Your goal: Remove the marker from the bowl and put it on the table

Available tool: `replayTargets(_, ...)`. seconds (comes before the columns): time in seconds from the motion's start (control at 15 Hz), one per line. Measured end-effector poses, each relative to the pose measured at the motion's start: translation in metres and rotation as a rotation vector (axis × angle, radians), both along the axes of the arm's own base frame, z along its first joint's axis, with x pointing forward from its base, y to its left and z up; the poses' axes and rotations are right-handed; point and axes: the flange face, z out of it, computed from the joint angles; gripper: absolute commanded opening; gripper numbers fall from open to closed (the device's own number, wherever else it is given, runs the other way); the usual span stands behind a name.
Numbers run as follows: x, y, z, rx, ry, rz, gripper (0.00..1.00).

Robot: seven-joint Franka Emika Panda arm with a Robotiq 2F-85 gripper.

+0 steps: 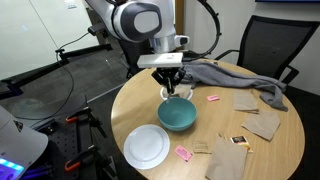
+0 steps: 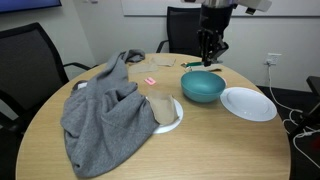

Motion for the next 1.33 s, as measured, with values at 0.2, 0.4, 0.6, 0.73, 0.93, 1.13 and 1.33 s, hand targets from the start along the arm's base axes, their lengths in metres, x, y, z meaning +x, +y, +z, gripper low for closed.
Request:
replayTargets(0.2, -0.006, 0.017, 0.032, 0.006, -0.030, 0.028, 0.04)
replayTargets(0.4, -0.005, 0.039, 0.052, 0.030, -0.055, 0.073, 0.04)
replayTargets(0.6, -0.004, 0.064, 0.055, 0.070, -0.058, 0.122, 0.04)
replayTargets(0.73, -0.004, 0.078, 0.054, 0.102, -0.055, 0.151, 0.04)
replayTargets(0.93, -0.005, 0.093, 0.051, 0.139, -0.045, 0.188, 0.04)
replayTargets(1.13, -0.006, 0.107, 0.043, 0.169, -0.027, 0.223, 0.14)
replayTargets(1.33, -0.006, 0.116, 0.037, 0.182, -0.014, 0.250, 0.14)
